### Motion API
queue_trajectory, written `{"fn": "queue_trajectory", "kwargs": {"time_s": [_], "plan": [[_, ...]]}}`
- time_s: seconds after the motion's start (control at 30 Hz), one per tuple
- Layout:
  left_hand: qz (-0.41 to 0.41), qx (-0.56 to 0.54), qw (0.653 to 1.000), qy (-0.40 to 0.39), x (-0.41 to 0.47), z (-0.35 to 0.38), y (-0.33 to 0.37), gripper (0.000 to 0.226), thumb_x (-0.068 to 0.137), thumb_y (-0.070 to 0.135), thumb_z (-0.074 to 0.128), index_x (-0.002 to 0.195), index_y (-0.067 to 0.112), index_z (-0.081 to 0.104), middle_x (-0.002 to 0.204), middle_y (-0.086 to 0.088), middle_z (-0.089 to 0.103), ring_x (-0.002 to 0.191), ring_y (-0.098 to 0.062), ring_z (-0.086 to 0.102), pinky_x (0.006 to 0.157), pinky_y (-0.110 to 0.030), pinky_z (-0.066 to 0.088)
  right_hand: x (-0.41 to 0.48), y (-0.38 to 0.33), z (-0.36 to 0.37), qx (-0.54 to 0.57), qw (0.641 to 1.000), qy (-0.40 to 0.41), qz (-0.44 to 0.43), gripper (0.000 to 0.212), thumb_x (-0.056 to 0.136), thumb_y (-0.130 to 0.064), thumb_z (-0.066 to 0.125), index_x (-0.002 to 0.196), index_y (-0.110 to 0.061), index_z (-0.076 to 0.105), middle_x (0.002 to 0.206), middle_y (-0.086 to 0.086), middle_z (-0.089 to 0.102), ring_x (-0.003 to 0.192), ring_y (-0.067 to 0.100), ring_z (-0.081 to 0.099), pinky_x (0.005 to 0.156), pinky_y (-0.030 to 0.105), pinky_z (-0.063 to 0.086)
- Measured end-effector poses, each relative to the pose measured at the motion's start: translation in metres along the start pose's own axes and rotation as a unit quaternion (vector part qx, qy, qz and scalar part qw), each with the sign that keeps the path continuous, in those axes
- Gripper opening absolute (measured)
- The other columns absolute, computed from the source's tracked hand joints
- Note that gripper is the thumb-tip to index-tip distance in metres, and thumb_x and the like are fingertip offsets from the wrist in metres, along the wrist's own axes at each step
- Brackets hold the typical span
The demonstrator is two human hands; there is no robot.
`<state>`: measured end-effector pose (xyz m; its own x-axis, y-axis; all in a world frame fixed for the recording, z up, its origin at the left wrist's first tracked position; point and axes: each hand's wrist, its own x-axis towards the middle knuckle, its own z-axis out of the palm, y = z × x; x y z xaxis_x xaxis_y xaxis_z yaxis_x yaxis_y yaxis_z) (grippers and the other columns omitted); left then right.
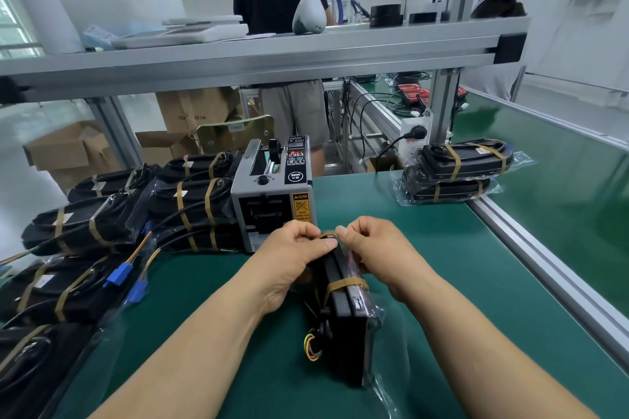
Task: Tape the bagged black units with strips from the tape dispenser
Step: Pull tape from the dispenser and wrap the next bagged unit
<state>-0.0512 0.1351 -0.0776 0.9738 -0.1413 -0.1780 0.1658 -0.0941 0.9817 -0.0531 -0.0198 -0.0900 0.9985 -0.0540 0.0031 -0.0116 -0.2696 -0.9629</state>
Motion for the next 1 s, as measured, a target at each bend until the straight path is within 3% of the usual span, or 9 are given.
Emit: {"fn": "queue_trajectory", "kwargs": {"time_s": [0.13,0.27,0.4,0.57,0.67,0.73,0.8,0.9,1.0], "plan": [[-0.018,-0.034,0.999,-0.002,-0.003,-0.001,0.002,0.024,0.083,0.011,0.076,0.100,0.015,0.061,0.098,-0.010,0.062,0.091,-0.023,0.059,0.078,-0.039,0.046,-0.005,-0.002,0.000,0.003,1.000,0.008,-0.003,0.029,0.093,-0.032,0.067,0.072,-0.016,0.054,0.047,-0.011,0.051,0.042,0.003,0.043,0.053,0.025,0.039],[-0.024,-0.040,0.999,0.010,-0.007,0.002,0.002,0.023,0.082,0.012,0.076,0.100,0.017,0.062,0.095,-0.006,0.064,0.084,-0.020,0.059,0.071,-0.034,0.045,-0.022,-0.010,0.003,-0.047,0.998,0.044,-0.018,0.033,0.089,-0.045,0.066,0.081,-0.015,0.057,0.069,-0.009,0.059,0.063,0.010,0.051,0.059,0.025,0.040],[-0.014,-0.036,0.998,0.044,-0.010,0.006,0.001,0.022,0.082,0.012,0.076,0.097,0.017,0.061,0.091,-0.007,0.066,0.069,-0.016,0.060,0.058,-0.025,0.049,-0.051,-0.026,0.002,-0.099,0.991,-0.092,0.003,0.068,0.057,-0.075,0.067,0.109,-0.033,0.054,0.100,-0.014,0.066,0.085,0.001,0.062,0.067,0.021,0.045],[0.054,0.022,0.996,0.064,-0.024,0.003,-0.006,0.021,0.085,0.027,0.074,0.099,0.022,0.060,0.084,-0.002,0.059,0.072,-0.014,0.057,0.068,-0.030,0.048,-0.062,-0.033,0.001,-0.200,0.966,-0.147,-0.075,0.056,0.072,-0.021,0.074,0.120,-0.038,0.050,0.107,-0.012,0.060,0.090,0.001,0.059,0.080,0.018,0.051],[0.089,0.098,0.981,0.144,-0.032,-0.020,-0.019,0.031,0.088,0.045,0.067,0.113,0.030,0.057,0.103,0.005,0.061,0.084,-0.010,0.061,0.081,-0.036,0.053,-0.063,-0.032,-0.011,-0.170,0.966,-0.180,-0.080,0.062,0.080,-0.009,0.071,0.130,-0.042,0.053,0.139,-0.009,0.048,0.115,-0.013,0.045,0.096,0.001,0.033],[0.084,0.145,0.975,0.145,-0.040,-0.038,-0.026,0.053,0.086,0.056,0.062,0.130,0.031,0.049,0.127,0.010,0.053,0.113,-0.007,0.055,0.100,-0.033,0.045,-0.063,-0.036,-0.019,-0.072,0.970,-0.227,-0.043,0.068,0.076,-0.009,0.074,0.133,-0.041,0.055,0.155,-0.012,0.037,0.136,-0.006,0.039,0.113,0.019,0.031],[0.071,0.151,0.983,0.081,-0.047,-0.054,-0.023,0.073,0.078,0.070,0.060,0.139,0.032,0.045,0.136,0.014,0.051,0.126,-0.004,0.048,0.109,-0.032,0.039,-0.059,-0.045,-0.023,0.064,0.952,-0.298,-0.010,0.068,0.070,-0.007,0.071,0.132,-0.032,0.060,0.148,-0.006,0.051,0.130,0.008,0.054,0.106,0.031,0.046],[0.070,0.068,0.995,-0.008,-0.058,-0.081,-0.002,0.079,0.065,0.081,0.064,0.124,0.029,0.062,0.120,0.009,0.070,0.111,-0.006,0.064,0.094,-0.027,0.050,-0.048,-0.071,-0.019,0.185,0.902,-0.390,0.013,0.064,0.073,0.002,0.064,0.133,-0.019,0.062,0.133,0.015,0.064,0.107,0.029,0.068,0.086,0.037,0.059],[0.098,0.007,0.995,0.028,-0.062,-0.109,0.026,0.072,0.065,0.071,0.074,0.108,0.013,0.071,0.105,-0.006,0.076,0.099,-0.022,0.072,0.079,-0.028,0.057,-0.030,-0.100,0.000,0.197,0.896,-0.397,-0.010,0.062,0.074,0.002,0.061,0.135,-0.013,0.059,0.133,0.013,0.065,0.102,0.031,0.069,0.083,0.039,0.061]]}}
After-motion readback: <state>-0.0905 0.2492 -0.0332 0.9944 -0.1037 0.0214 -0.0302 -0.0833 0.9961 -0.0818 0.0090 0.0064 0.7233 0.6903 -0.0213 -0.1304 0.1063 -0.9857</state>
